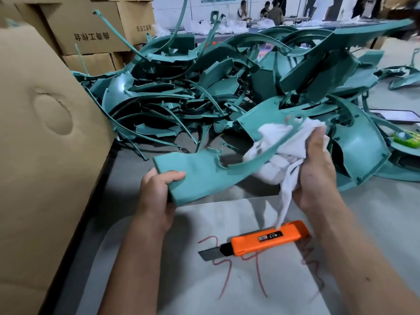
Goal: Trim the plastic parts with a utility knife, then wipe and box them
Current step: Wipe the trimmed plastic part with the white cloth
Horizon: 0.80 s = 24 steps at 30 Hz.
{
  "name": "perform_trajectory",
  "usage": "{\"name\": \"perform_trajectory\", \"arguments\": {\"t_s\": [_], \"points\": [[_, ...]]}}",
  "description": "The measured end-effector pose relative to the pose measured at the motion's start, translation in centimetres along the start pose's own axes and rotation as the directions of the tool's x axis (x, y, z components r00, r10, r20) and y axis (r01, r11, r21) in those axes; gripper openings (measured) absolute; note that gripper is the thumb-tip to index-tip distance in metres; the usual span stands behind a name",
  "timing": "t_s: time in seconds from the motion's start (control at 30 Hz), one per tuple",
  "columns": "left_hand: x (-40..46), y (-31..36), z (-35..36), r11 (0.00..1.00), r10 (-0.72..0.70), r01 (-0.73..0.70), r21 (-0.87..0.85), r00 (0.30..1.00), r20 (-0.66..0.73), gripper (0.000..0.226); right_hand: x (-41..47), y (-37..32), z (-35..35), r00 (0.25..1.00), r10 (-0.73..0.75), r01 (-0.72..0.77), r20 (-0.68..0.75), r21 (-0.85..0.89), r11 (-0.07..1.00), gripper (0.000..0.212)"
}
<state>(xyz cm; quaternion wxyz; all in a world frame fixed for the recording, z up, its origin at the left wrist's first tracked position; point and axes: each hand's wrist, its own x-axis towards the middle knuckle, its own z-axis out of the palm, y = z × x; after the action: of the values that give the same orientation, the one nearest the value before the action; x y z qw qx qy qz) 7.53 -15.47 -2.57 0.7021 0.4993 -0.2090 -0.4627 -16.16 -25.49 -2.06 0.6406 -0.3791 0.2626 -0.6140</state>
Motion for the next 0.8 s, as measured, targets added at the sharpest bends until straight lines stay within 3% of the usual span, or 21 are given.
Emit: {"name": "perform_trajectory", "arguments": {"t_s": [0.1, 0.2, 0.3, 0.4, 0.5, 0.63, 0.7, 0.77, 0.8], "points": [[0.0, -0.3, -0.1, 0.989, 0.041, -0.036, 0.145, 0.999, -0.028, 0.037, 0.6, 0.1, -0.9, 0.989, -0.107, 0.110, 0.099, -0.019, 0.994, 0.038], [0.1, 0.0, -0.5, 0.984, 0.082, -0.064, 0.168, 0.992, -0.101, 0.025, 0.5, -0.4, -1.5, 0.966, -0.229, 0.251, 0.121, -0.209, 0.945, 0.022], [0.1, 0.3, -0.6, 0.977, 0.163, -0.139, 0.161, 0.975, -0.152, 0.022, 0.4, -0.7, -1.5, 0.905, -0.409, 0.411, 0.117, -0.490, 0.769, 0.009], [0.0, 0.6, -0.8, 0.962, 0.249, -0.225, 0.152, 0.955, -0.161, 0.020, -0.4, -0.4, -1.0, 0.867, -0.482, 0.442, 0.127, -0.644, 0.624, 0.006], [-0.2, 0.8, -0.7, 0.954, 0.287, -0.271, 0.129, 0.950, -0.124, 0.027, -0.8, -0.1, -0.5, 0.832, -0.555, 0.410, 0.027, -0.704, 0.580, 0.038], [0.0, 1.7, -1.6, 0.937, 0.323, -0.346, -0.042, 0.907, -0.271, 0.029, 0.9, -1.2, -2.1, 0.776, -0.508, 0.188, -0.373, -0.633, 0.751, 0.054], [0.4, 2.3, -2.3, 0.908, 0.349, -0.406, -0.101, 0.869, -0.351, 0.031, 1.4, -1.1, -3.3, 0.817, -0.506, 0.205, -0.275, -0.682, 0.702, 0.052], [0.5, 2.3, -2.2, 0.897, 0.362, -0.429, -0.109, 0.852, -0.379, 0.031, 0.9, -0.1, -2.8, 0.903, -0.429, 0.282, -0.022, -0.723, 0.630, 0.042], [0.4, 2.1, -1.9, 0.897, 0.363, -0.430, -0.105, 0.851, -0.380, 0.030, 0.6, 0.5, -2.5, 0.924, -0.363, 0.311, 0.116, -0.781, 0.541, 0.036]]}}
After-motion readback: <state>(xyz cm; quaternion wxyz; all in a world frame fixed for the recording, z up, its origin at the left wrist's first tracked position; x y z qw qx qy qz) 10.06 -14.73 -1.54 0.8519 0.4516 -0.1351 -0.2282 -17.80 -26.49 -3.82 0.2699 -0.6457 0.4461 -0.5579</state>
